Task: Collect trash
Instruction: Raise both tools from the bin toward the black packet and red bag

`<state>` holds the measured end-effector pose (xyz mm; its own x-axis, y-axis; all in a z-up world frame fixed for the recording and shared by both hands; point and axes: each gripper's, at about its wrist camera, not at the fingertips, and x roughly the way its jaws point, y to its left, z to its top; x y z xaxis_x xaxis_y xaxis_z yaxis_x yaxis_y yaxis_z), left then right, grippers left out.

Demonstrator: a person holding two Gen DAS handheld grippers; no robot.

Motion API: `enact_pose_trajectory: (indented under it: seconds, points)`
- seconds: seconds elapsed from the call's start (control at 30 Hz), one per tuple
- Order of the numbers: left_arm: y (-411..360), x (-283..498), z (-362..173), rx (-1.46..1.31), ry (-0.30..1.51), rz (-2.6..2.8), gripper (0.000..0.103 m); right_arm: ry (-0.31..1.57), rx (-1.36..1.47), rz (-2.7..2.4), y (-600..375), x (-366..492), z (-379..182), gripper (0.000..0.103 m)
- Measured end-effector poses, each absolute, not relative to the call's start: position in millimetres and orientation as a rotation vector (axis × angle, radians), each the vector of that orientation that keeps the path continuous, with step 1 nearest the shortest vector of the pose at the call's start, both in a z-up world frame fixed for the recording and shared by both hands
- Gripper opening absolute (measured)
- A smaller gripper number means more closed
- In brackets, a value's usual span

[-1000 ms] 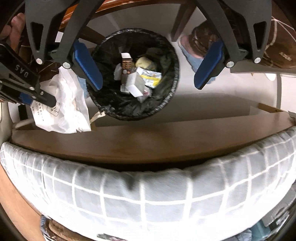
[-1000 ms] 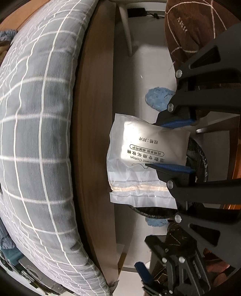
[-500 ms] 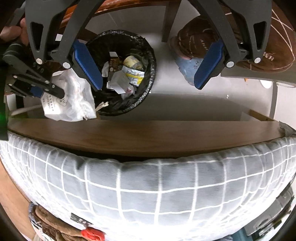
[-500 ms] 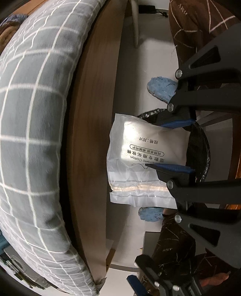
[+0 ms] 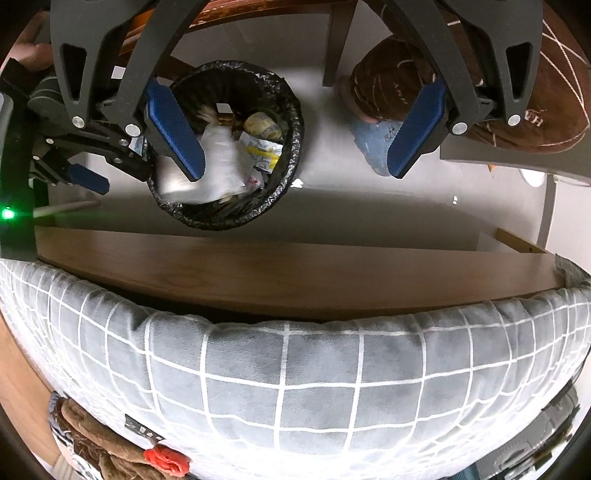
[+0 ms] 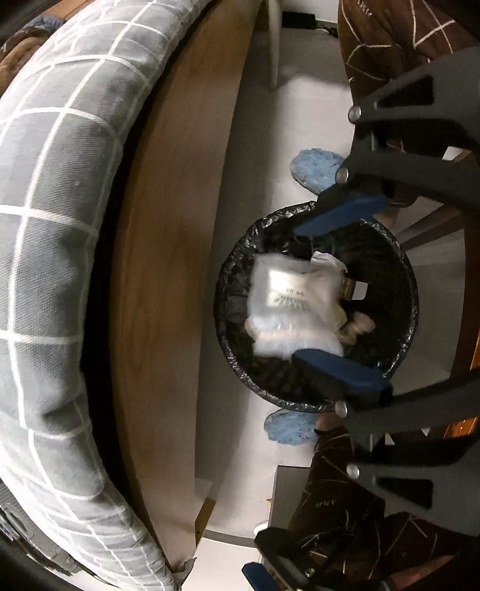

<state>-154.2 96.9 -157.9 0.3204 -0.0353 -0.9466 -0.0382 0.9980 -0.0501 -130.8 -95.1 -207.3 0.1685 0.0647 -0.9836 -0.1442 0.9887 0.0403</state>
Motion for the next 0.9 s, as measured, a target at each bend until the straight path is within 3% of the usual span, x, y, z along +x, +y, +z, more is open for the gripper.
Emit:
enact_pose_trajectory:
  seconds: [0.17, 0.27, 0.9]
  points:
    - [95, -154, -160, -0.066, 1.242, 0.003, 0.097, 1.359, -0.062, 0.135, -96, -129, -197, 0.089]
    - [94, -155, -160, -0.069, 1.241, 0.003, 0.097, 1.329, -0.059, 0.117, -105, -128, -188, 0.095]
    - [80, -143, -102, -0.09, 1.136, -0.048, 0.097, 1.163, -0.015, 0.037, -147, -118, -116, 0.095]
